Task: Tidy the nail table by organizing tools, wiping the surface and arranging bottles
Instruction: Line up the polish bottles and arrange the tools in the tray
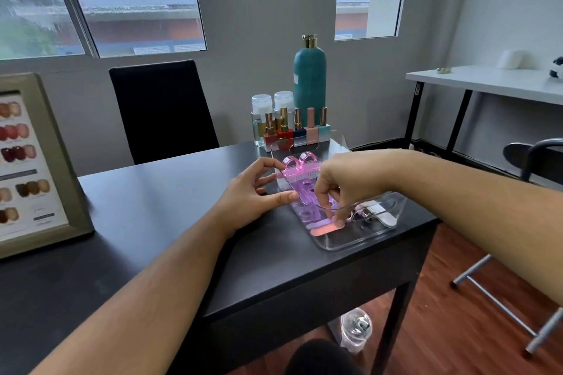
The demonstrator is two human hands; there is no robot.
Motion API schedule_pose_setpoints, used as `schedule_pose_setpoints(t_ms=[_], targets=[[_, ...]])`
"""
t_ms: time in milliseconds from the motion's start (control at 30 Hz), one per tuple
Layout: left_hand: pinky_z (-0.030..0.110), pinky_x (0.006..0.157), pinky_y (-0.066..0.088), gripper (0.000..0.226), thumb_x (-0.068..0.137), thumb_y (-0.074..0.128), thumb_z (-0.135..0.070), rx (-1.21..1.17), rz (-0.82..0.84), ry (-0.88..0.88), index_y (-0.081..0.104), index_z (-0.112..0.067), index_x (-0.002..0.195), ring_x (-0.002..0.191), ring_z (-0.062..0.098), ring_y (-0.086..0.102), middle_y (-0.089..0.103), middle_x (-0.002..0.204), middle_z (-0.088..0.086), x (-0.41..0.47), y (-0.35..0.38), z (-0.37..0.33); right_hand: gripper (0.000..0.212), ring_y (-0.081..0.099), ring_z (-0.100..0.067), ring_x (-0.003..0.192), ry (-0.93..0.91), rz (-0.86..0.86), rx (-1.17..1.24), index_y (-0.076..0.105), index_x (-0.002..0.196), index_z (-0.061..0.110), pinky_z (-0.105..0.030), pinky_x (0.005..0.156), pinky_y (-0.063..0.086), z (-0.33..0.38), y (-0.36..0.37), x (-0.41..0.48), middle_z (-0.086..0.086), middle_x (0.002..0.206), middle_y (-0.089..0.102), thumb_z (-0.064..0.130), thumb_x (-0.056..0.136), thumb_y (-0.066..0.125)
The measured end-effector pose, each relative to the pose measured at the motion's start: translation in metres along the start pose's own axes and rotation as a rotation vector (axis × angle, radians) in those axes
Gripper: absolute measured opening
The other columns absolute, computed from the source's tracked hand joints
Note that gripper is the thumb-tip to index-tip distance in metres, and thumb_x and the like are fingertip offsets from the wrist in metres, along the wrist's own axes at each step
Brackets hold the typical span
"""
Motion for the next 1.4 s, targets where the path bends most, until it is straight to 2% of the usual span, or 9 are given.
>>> schedule_pose_setpoints(t_ms=[167,233,367,467,567,833,967,1167,1400], targets=[[0.041,0.109,0.037,0.063,0.050,0.075,-0.059,0.002,0.001,-0.010,0.053,-0.038,0.105,0.130,0.018,0.045,0.049,0.129,-0.014,0.000,-0.001,-0.001,0.014,0.051,0.007,0.046,0.083,-0.277,0.093,0.068,0.073,0.022,-0.017,0.055,0.038,-0.021,-0.029,-0.013,0.011,0.056,0.058,0.033,0.080,0.072],[0.042,0.110,0.036,0.062,0.051,0.075,-0.057,-0.001,0.006,-0.014,0.052,-0.038,0.106,0.131,0.019,0.044,0.049,0.133,-0.011,0.000,0.000,0.000,0.017,0.054,0.005,0.042,0.174,-0.338,0.102,0.066,0.071,0.019,-0.017,0.052,0.041,-0.033,-0.034,-0.015,0.008,0.057,0.064,0.030,0.083,0.070],[0.041,0.110,0.036,0.060,0.053,0.074,-0.056,0.009,0.006,-0.012,0.052,-0.038,0.106,0.131,0.020,0.044,0.048,0.137,-0.008,0.000,0.000,-0.001,0.017,0.066,-0.005,0.054,0.300,-0.206,0.120,0.066,0.079,0.011,-0.018,0.054,0.048,-0.037,-0.019,-0.008,0.000,0.071,0.072,0.027,0.083,0.071],[0.039,0.109,0.036,0.060,0.054,0.074,-0.055,0.013,0.008,-0.016,0.051,-0.037,0.107,0.131,0.019,0.044,0.048,0.133,-0.011,0.001,0.000,-0.001,0.018,0.070,-0.014,0.064,0.345,-0.152,0.145,0.066,0.086,0.004,-0.017,0.048,0.050,-0.032,-0.009,-0.003,-0.004,0.071,0.070,0.019,0.081,0.073],[0.040,0.109,0.035,0.061,0.053,0.073,-0.056,0.016,0.009,-0.018,0.051,-0.038,0.106,0.131,0.020,0.044,0.048,0.136,-0.009,0.000,0.000,-0.002,0.026,0.072,-0.019,0.071,0.368,-0.117,0.188,0.066,0.094,-0.001,-0.021,0.057,0.056,-0.029,-0.006,-0.001,-0.007,0.074,0.071,0.019,0.081,0.074],[0.044,0.111,0.034,0.064,0.049,0.075,-0.059,-0.003,0.008,-0.016,0.052,-0.038,0.105,0.131,0.019,0.044,0.048,0.140,-0.005,-0.001,0.000,-0.001,0.037,0.062,-0.009,0.059,0.370,-0.085,0.182,0.056,0.102,0.011,-0.014,0.041,0.042,-0.025,-0.007,0.000,-0.001,0.077,0.064,0.023,0.076,0.079],[0.044,0.111,0.035,0.065,0.049,0.075,-0.060,0.004,0.011,-0.018,0.052,-0.038,0.106,0.131,0.018,0.044,0.048,0.140,-0.005,0.000,0.000,-0.002,0.036,0.058,-0.010,0.059,0.367,-0.097,0.142,0.057,0.101,0.010,-0.018,0.046,0.040,-0.023,-0.006,0.005,-0.003,0.084,0.064,0.022,0.075,0.079],[0.042,0.110,0.036,0.067,0.047,0.074,-0.062,0.011,0.009,-0.023,0.052,-0.038,0.106,0.131,0.018,0.044,0.048,0.140,-0.007,0.000,0.000,-0.001,0.030,0.056,-0.010,0.055,0.361,-0.124,0.145,0.058,0.096,0.011,-0.019,0.047,0.039,-0.024,-0.007,0.004,0.000,0.075,0.062,0.023,0.077,0.077],[0.044,0.110,0.036,0.066,0.048,0.075,-0.061,0.007,0.011,-0.020,0.052,-0.038,0.106,0.131,0.019,0.044,0.048,0.139,-0.007,0.000,0.000,-0.001,0.028,0.058,-0.010,0.057,0.347,-0.158,0.163,0.058,0.097,0.011,-0.019,0.050,0.044,-0.025,-0.006,0.006,-0.004,0.081,0.064,0.024,0.079,0.075]])
Point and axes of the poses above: each hand's wrist, its own x-axis towards the middle knuckle, its own y-axis out of the palm, z = x × y, the point moved 3 cm from there along x, towards the middle knuckle
